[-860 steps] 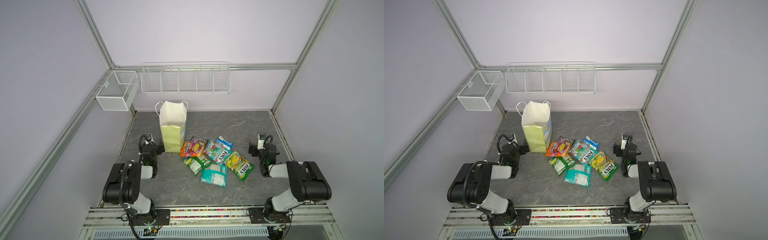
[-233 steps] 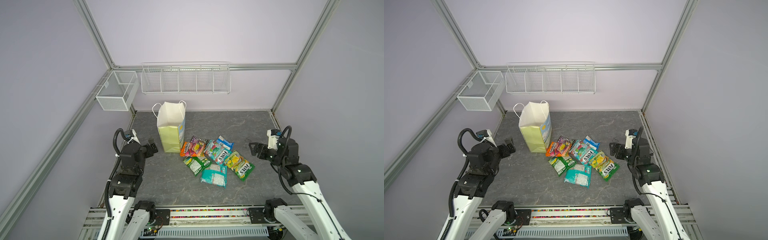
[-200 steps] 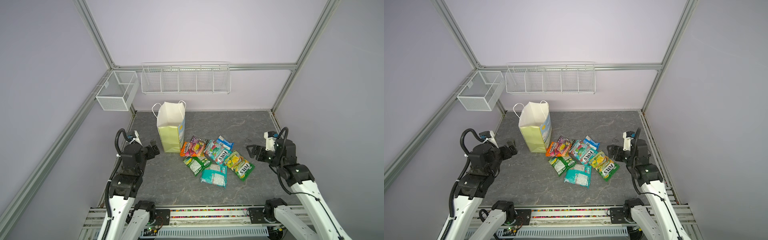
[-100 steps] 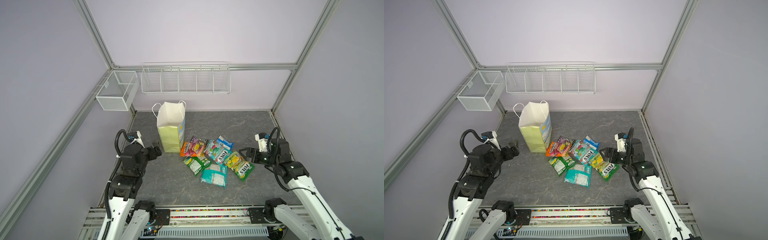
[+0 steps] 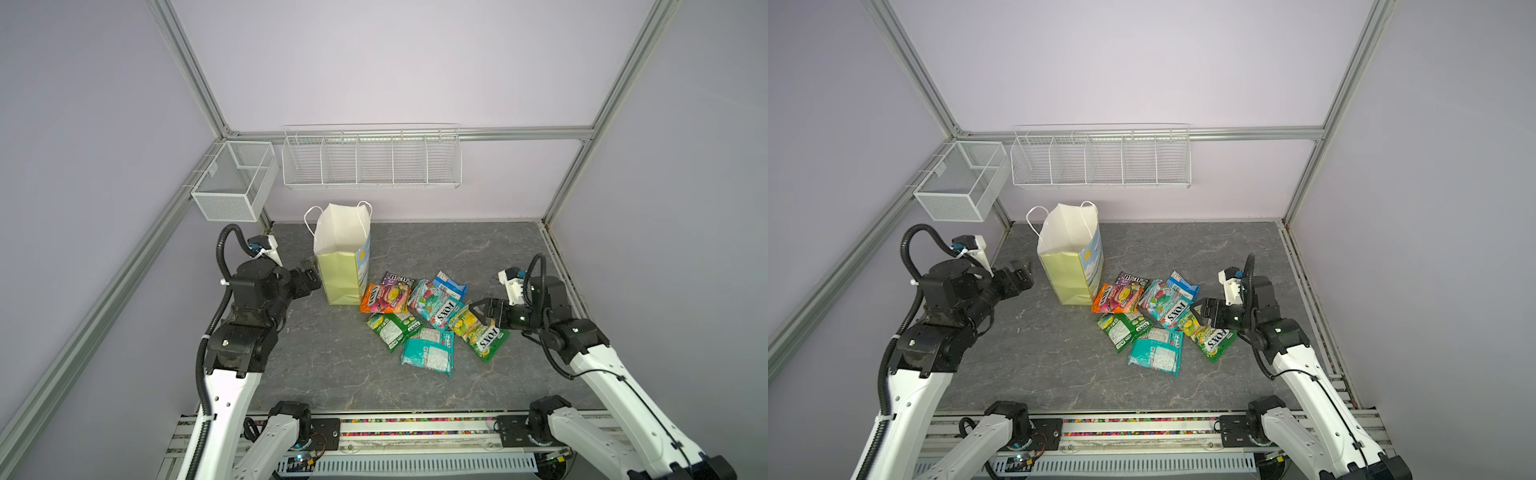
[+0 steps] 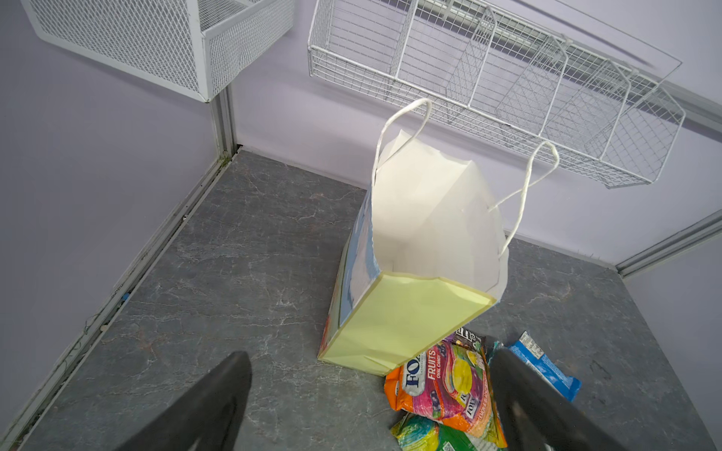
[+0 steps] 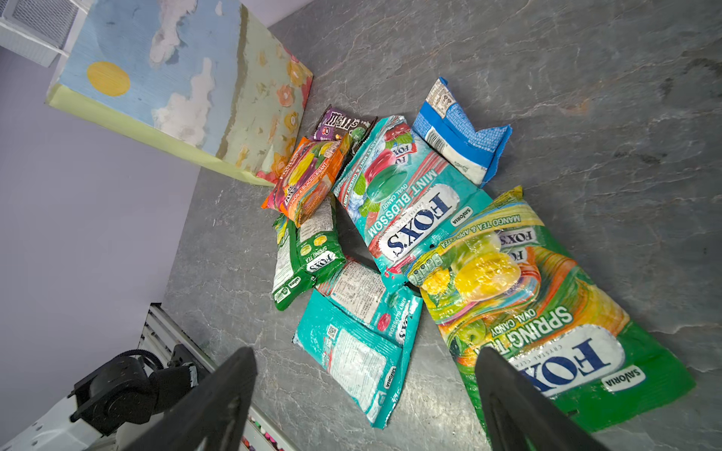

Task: Place the snacks into the paper bag
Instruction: Pick up the paper bag from the top-left of the table.

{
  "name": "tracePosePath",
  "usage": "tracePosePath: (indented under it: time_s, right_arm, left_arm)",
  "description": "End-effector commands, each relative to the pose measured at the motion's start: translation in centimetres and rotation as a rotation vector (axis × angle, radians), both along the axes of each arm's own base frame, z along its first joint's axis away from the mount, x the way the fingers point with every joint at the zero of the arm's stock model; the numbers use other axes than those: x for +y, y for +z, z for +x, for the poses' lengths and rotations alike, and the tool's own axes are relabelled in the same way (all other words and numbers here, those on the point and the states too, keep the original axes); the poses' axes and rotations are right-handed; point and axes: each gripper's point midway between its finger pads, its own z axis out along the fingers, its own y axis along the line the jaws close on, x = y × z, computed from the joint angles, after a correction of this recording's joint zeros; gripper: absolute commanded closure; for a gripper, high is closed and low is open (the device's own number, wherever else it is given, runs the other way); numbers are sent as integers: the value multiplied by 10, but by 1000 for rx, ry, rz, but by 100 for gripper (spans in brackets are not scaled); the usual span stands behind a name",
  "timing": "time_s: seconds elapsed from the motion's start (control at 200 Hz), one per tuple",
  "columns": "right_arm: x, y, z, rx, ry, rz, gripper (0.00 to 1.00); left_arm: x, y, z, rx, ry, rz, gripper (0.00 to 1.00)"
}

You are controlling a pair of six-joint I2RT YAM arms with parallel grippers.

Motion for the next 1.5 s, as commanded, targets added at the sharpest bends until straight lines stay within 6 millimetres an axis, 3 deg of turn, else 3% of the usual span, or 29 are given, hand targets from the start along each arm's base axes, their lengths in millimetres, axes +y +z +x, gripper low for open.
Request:
tracePosePath:
  time_s: [0.0, 0.145, 0.165, 0.22, 0.495, 0.695, 1.065, 1.415, 1.495]
  right_arm:
    - [8, 18, 3, -47, 27, 19, 9]
    - [23, 26, 11, -30, 70, 32, 8]
    - [26, 37, 14, -50, 74, 37, 7]
    - [31, 40, 15, -50, 88, 25, 7]
    - [41, 27, 9, -26, 96, -11, 7]
    - [39, 26, 6, -29, 98, -39, 8]
    - [45, 22, 5, 16, 121, -75, 9]
    - [38, 35, -10, -63, 114, -77, 12]
    - [28, 35, -11, -87, 62, -92, 12]
  left_arm:
    - [-6, -7, 11, 82, -3, -21, 5]
    - [-11, -1, 25, 93, -10, -33, 5]
    - [-11, -1, 26, 96, -11, -34, 6]
    - [-12, -1, 29, 104, -17, -28, 6]
    - [-15, -5, 51, 142, -39, 24, 5]
    - [-15, -12, 65, 163, -31, 14, 5]
    - [-14, -7, 78, 156, -18, 16, 3]
    - [-19, -1, 87, 160, -24, -20, 4]
    - [-19, 4, 88, 162, -24, -15, 4]
